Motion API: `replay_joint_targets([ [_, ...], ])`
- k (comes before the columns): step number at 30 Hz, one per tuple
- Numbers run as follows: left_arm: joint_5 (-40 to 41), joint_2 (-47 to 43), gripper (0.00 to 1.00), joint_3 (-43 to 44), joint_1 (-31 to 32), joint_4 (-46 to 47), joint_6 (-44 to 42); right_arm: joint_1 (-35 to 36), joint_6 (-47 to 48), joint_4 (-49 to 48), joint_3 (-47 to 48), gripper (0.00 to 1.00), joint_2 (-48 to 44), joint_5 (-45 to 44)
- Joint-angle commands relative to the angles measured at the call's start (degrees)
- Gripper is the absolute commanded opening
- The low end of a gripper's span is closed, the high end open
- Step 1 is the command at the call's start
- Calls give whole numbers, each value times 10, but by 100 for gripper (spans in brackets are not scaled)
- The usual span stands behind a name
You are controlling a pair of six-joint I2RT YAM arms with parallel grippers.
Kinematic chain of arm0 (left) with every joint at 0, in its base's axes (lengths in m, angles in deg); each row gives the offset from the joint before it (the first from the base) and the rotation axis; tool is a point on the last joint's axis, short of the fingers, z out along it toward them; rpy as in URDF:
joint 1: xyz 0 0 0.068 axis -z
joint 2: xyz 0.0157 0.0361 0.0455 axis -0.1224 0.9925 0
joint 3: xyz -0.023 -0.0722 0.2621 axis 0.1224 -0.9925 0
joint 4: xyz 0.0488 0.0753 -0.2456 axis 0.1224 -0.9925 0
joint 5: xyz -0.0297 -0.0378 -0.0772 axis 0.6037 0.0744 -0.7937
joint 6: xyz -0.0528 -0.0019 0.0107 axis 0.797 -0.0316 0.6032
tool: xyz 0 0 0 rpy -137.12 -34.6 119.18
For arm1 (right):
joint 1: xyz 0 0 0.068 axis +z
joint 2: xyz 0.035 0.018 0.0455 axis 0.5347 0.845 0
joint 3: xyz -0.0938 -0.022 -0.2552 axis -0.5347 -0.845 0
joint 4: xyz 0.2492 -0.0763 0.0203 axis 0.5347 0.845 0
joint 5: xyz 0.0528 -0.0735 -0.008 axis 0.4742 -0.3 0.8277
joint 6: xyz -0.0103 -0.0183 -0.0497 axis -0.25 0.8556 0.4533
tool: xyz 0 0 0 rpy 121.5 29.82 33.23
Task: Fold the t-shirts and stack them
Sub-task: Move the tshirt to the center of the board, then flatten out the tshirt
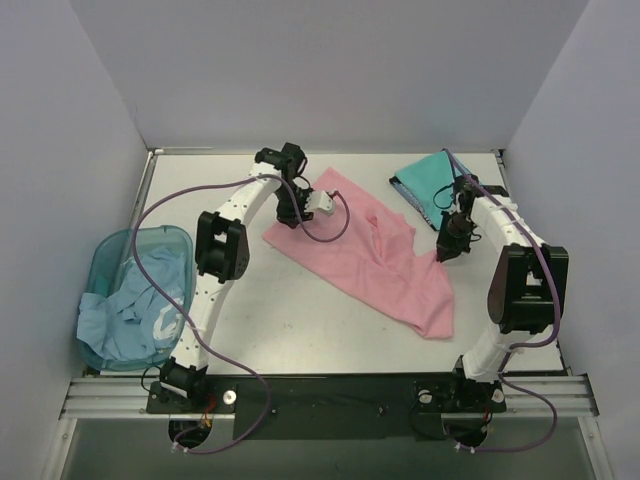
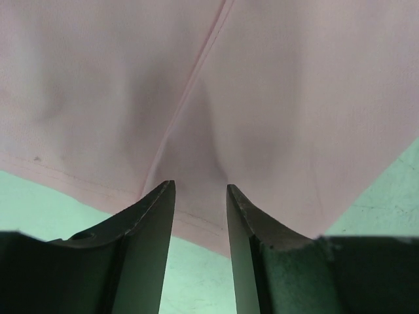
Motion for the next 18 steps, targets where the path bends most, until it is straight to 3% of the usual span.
replay_joint_targets([
  [1,43,12,47,31,-10,-30,-44,6,7,43,18,0,-8,-19],
  [3,82,29,47,38,-12,6,-21,8,6,45,18,0,-11,-18],
  [7,89,49,40,53,-19,-15,-39,26,7,46,22,0,-17,-25],
  [13,63,12,43,6,-18,75,-9,38,10,51,41,0,-23,-14],
  [15,65,17,30,7,-14,70,-8,42,11,54,45,0,-26,-18],
  [16,79,18,14,1,-12,60,-5,43,11,58,51,0,-29,-23],
  [18,94,15,1,-20,-12,35,12,49,11,68,61,0,-40,-34],
])
